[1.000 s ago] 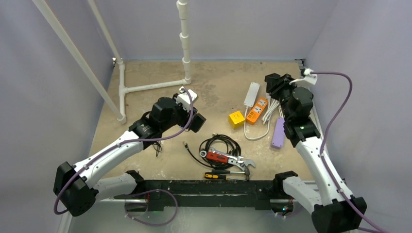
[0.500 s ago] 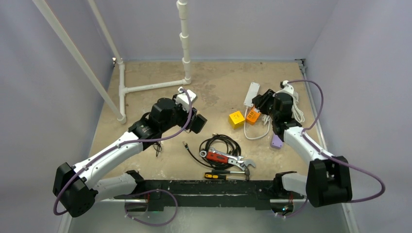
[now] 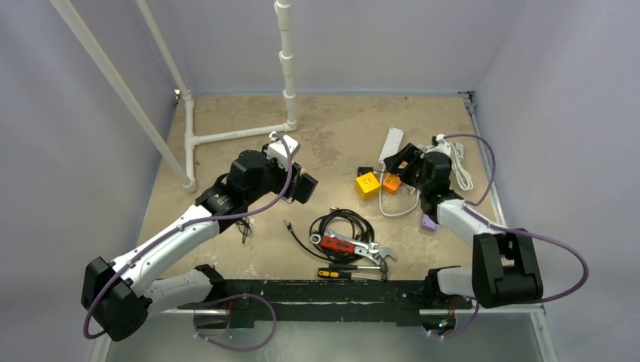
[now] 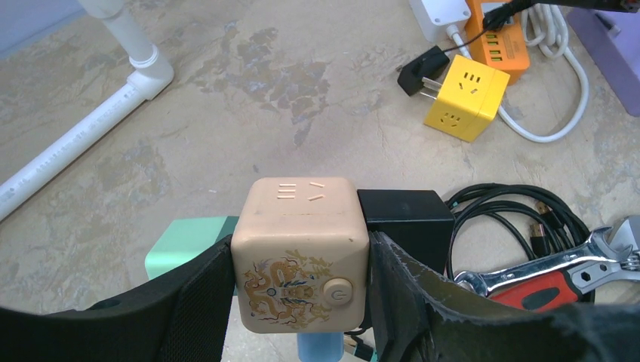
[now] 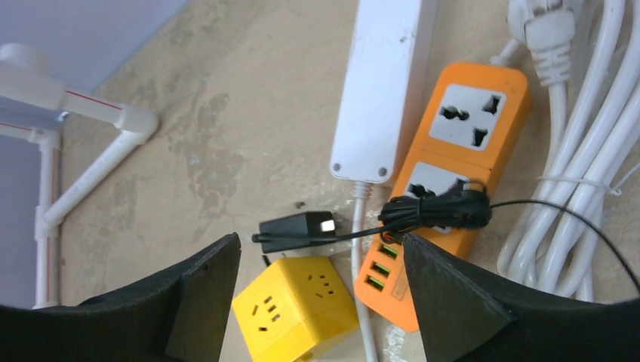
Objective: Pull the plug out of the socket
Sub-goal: Place the plug at the center of the board, then remove the plug from the socket.
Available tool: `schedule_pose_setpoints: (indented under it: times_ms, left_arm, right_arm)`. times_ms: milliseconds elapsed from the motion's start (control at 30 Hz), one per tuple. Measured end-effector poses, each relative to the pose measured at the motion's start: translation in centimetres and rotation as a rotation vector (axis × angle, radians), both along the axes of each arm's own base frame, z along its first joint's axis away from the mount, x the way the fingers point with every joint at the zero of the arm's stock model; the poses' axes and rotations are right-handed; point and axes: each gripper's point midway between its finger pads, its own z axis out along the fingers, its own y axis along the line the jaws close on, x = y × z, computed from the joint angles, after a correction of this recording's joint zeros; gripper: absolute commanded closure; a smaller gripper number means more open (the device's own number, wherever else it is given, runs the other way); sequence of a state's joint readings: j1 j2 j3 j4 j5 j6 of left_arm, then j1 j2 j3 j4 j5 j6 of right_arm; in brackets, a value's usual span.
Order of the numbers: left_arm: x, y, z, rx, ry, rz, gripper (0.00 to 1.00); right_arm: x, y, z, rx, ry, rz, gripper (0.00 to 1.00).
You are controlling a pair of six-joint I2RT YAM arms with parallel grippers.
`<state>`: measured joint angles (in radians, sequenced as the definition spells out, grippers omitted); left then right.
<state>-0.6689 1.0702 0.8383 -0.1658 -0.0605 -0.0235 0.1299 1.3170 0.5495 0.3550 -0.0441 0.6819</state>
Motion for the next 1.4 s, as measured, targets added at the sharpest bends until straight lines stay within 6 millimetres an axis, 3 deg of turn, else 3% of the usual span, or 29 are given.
schedule_pose_setpoints:
  times_ms: [133, 300, 400, 500, 633, 733, 833, 967, 1100, 1233, 1400]
  left_arm:
    - [0.6, 0.8, 0.1, -0.033, 0.019, 0.025, 1.00]
    - [1.2, 1.5, 1.3, -0.132, 0.035, 0.014, 1.00]
    - [1.1, 0.8, 2.5, -0.201, 0.026, -0.034, 1.00]
    - [0.7, -0.1, 3.3, -0.254, 0.032, -0.085, 1.00]
    - [0.4, -0.7, 3.7, -0.299, 0.039, -0.116, 1.00]
    - [0.5, -0.6, 3.3, -0.308, 0.048, -0.106, 1.00]
    - [0.6, -0.4, 2.9, -0.312, 0.057, -0.083, 1.00]
    - [1.0, 0.0, 2.9, -0.317, 0.057, -0.046, 1.00]
    - [1.4, 0.4, 2.6, -0.323, 0.068, -0.017, 1.00]
    - [1.5, 0.5, 2.1, -0.322, 0.078, -0.004, 1.00]
    - [1.5, 0.6, 1.9, -0.320, 0.083, -0.003, 1.00]
  right_arm:
    - [-0.3, -0.1, 3.4, -0.009, -0.103, 0.013, 0.18]
    - [-2.1, 1.8, 11.1, -0.007, -0.353, 0.160, 0.14]
    - [-4.1, 3.8, 15.0, 0.001, -0.494, 0.290, 0.14]
    - [-6.4, 6.2, 17.4, 0.019, -0.586, 0.424, 0.13]
    - [-9.2, 9.9, 18.9, 0.065, -0.639, 0.560, 0.15]
    - [-11.3, 12.9, 19.4, 0.133, -0.657, 0.641, 0.17]
    - [-12.9, 15.7, 18.7, 0.210, -0.633, 0.691, 0.21]
    - [-13.7, 19.3, 16.9, 0.282, -0.560, 0.729, 0.24]
    - [-13.6, 22.5, 13.8, 0.299, -0.456, 0.743, 0.24]
    - [-13.1, 24.3, 11.6, 0.294, -0.383, 0.730, 0.28]
    - [-11.9, 25.0, 11.3, 0.299, -0.372, 0.694, 0.33]
